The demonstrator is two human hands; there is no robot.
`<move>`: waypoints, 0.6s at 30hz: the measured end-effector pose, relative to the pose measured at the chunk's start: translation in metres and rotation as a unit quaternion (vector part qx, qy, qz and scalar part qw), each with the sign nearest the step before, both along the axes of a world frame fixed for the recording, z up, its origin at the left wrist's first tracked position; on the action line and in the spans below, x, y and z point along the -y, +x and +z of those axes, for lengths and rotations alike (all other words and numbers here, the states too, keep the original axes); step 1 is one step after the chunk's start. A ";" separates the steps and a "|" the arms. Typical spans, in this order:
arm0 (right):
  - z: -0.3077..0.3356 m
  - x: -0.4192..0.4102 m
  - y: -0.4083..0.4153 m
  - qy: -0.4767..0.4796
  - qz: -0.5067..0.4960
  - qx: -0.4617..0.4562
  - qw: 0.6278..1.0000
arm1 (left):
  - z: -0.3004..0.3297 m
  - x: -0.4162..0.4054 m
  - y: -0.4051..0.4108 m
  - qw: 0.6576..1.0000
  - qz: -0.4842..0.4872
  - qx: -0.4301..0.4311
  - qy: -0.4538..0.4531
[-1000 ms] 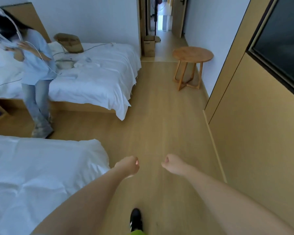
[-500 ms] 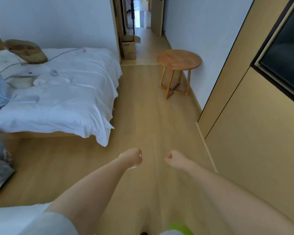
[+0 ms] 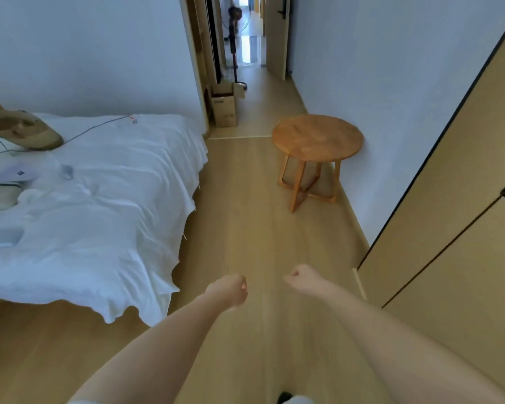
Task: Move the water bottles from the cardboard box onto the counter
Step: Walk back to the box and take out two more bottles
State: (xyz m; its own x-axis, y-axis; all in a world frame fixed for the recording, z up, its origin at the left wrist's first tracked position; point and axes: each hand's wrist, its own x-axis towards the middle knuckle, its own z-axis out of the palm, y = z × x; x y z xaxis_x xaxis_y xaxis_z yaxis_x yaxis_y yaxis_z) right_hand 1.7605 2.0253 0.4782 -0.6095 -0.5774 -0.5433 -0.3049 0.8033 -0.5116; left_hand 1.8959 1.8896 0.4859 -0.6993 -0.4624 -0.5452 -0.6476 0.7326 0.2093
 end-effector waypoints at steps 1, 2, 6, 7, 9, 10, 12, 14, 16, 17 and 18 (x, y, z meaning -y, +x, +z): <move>0.007 0.014 -0.024 -0.010 -0.003 -0.005 1.000 | 0.004 0.011 -0.021 1.000 0.001 -0.004 -0.007; 0.013 0.028 -0.046 -0.016 -0.005 -0.007 1.000 | 0.009 0.022 -0.039 1.000 -0.003 -0.003 -0.018; 0.021 0.081 -0.113 -0.001 0.043 -0.023 0.999 | 0.014 0.076 -0.105 0.998 0.007 0.027 -0.055; 0.019 0.095 -0.130 0.006 0.057 -0.026 0.998 | 0.012 0.092 -0.122 0.998 0.018 0.031 -0.055; 0.013 0.124 -0.163 0.021 0.071 -0.025 0.997 | 0.008 0.123 -0.157 0.998 0.028 0.035 -0.051; 0.010 0.139 -0.182 0.027 0.074 -0.024 0.997 | 0.004 0.139 -0.175 0.998 0.026 0.036 -0.050; 0.005 0.172 -0.220 0.028 0.073 -0.025 0.997 | -0.004 0.174 -0.214 0.998 0.021 0.032 -0.047; 0.001 0.206 -0.260 0.029 0.073 -0.033 0.996 | -0.008 0.212 -0.256 0.999 0.020 0.028 -0.041; 0.000 0.240 -0.297 0.041 0.075 -0.035 0.996 | -0.009 0.251 -0.298 0.999 0.024 0.029 -0.035; 0.000 0.256 -0.316 0.046 0.077 -0.038 0.995 | -0.009 0.270 -0.319 0.999 0.026 0.027 -0.034; 0.000 0.271 -0.334 0.050 0.078 -0.041 0.995 | -0.008 0.288 -0.340 0.999 0.027 0.026 -0.032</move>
State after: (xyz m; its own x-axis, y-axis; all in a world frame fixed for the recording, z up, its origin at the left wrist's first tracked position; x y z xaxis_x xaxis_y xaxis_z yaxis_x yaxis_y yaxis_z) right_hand 1.4263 1.7545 0.4780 -0.5615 -0.6143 -0.5544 -0.4673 0.7883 -0.4002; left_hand 1.5561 1.6018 0.4782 -0.6438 -0.5331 -0.5490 -0.6950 0.7075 0.1281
